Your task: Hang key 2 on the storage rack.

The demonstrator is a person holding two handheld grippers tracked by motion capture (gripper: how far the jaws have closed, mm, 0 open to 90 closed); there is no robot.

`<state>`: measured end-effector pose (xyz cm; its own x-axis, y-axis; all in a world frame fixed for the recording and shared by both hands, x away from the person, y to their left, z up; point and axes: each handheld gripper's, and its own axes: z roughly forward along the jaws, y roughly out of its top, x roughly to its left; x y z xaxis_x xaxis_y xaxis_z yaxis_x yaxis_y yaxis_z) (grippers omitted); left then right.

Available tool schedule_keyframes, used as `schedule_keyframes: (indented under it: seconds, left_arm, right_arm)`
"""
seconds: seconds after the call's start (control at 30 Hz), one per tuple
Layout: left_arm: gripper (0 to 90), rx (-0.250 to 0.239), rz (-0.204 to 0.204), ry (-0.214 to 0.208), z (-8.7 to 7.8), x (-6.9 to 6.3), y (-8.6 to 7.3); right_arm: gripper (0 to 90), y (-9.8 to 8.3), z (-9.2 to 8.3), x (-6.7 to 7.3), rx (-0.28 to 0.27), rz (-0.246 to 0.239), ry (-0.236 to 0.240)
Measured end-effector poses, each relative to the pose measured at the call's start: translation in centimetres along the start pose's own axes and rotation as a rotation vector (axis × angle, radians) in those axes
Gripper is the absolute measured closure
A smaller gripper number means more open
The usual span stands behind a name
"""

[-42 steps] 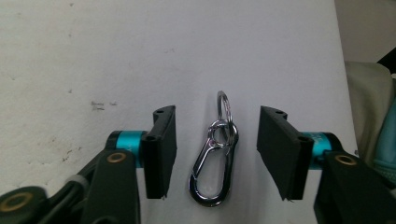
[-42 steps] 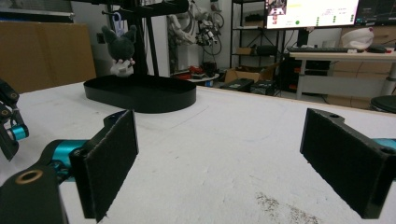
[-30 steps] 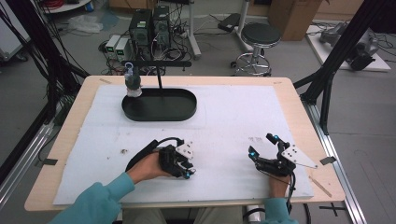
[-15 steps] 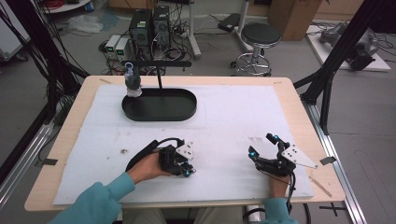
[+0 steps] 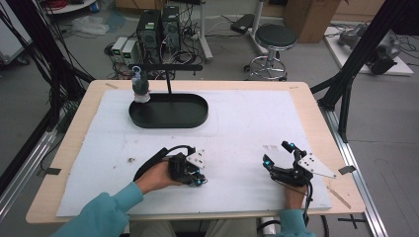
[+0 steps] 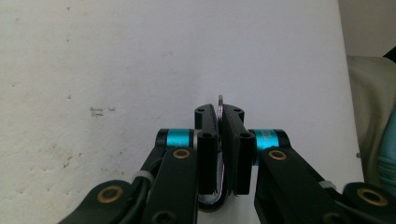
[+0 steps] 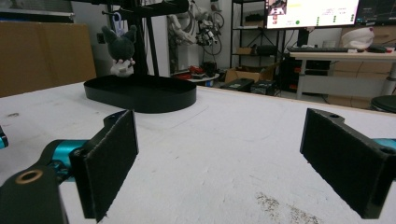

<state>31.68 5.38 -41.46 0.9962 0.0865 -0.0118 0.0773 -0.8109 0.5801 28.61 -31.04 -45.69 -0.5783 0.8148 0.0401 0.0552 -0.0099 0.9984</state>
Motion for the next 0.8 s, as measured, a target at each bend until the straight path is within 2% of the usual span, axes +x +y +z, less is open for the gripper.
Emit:
schedule_keyframes:
  seconds: [0.3, 0.47, 0.57, 0.67, 0.8]
  left_arm:
    - [87.8, 0.006, -0.011, 0.008, -0.1, -0.1, 0.1]
    - [88.0, -0.013, -0.013, 0.022, -0.4, 0.2, 0.0]
    - [88.1, -0.048, -0.041, 0.033, -1.1, 0.5, -0.2]
    - [88.1, -0.057, -0.058, 0.068, -1.7, 0.9, -0.5]
    - [88.1, -0.092, -0.088, 0.080, -2.6, 1.3, -0.9]
  right_arm:
    - [10.7, 0.0, 0.0, 0.0, -0.002, -0.003, 0.001]
    - [10.7, 0.0, 0.0, 0.0, -0.002, -0.002, 0.002]
    - [10.7, 0.0, 0.0, 0.0, 0.002, 0.006, 0.001]
    - [10.7, 0.0, 0.0, 0.0, 0.003, 0.005, 0.002]
    - [10.7, 0.0, 0.0, 0.0, -0.001, 0.000, 0.001]
